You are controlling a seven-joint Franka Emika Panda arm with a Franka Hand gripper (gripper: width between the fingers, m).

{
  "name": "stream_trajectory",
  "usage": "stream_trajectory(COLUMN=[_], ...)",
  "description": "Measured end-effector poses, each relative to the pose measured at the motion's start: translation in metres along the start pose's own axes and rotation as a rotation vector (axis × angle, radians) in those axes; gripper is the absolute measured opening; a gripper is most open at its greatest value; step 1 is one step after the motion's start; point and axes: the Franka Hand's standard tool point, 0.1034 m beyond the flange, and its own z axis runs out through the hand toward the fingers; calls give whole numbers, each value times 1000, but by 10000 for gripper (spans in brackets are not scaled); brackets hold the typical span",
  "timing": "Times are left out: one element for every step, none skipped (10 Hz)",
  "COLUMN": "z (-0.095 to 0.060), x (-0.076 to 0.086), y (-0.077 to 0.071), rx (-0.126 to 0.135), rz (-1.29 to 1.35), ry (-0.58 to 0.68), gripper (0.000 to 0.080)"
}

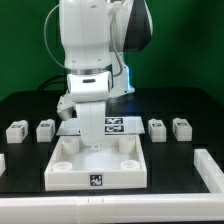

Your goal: Assemble one leg

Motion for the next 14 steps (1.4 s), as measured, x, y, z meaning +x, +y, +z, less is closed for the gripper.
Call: stream_trajectory(z=[0,0,0,0,0,0,0,0,0,0,0,-1,-3,-3], x=[0,0,0,0,0,0,3,15,29,44,57,71,84,94], y=[1,1,1,1,1,1,2,9,18,28,36,44,54,63], rx=[-3,-3,-3,-3,-3,-3,-4,-10,-18,-27,-32,-34,-42,-44], rz=[0,0,0,0,0,0,13,36,53,74,90,117,124,119], ry=[0,0,0,0,0,0,1,8,16,26,34,41,47,53], gripper=[58,58,58,58,58,58,58,58,58,58,58,58,58,58])
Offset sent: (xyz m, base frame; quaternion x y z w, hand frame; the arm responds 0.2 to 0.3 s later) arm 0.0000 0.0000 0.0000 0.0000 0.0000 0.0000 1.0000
